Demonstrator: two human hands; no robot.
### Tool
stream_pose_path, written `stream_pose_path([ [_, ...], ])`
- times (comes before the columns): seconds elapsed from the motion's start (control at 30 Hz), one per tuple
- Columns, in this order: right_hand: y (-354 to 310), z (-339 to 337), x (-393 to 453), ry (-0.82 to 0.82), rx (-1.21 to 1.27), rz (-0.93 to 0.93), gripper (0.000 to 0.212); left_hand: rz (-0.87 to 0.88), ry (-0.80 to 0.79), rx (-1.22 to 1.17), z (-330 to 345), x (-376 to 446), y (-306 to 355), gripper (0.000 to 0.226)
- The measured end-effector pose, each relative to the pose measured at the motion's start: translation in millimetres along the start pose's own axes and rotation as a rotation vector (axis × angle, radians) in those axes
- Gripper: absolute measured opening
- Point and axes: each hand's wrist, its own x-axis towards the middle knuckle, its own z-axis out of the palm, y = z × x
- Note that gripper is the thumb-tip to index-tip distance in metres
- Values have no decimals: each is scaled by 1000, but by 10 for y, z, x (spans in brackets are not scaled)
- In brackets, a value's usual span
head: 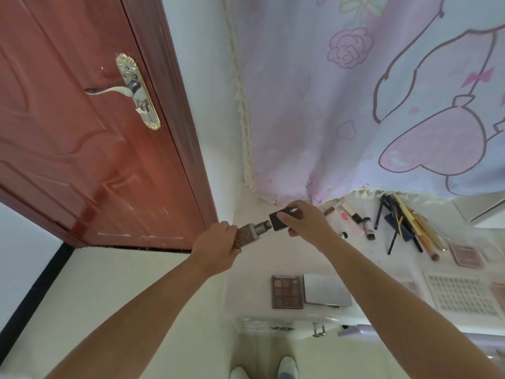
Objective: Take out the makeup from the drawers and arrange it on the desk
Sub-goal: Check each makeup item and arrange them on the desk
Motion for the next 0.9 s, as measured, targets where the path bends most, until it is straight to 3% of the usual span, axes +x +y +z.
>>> stream_pose_path([
  [0.23, 89, 165, -48, -51, -151, -77, 25, -36, 56, -111, 275, -79, 126, 38],
  [0.47, 241, 388, -20, -118, -405, -51, 36, -209, -21, -298, 816, -121, 223, 39],
  [0.6, 341, 526, -28, -307, -645, -44, 46, -326, -28, -505, 1157, -186, 290, 37],
  [0.7, 337, 577, -66, -391, -688, -87, 52, -389, 8, -606, 1272, -251, 302, 35],
  [0.8, 304, 628, -149, -418, -712, -169, 53, -432, -22, -689, 1326, -324, 274, 44],
  [0.9, 288, 675, -230, -440, -719, -241, 54, -345, -141, -779, 1294, -372, 131, 58],
])
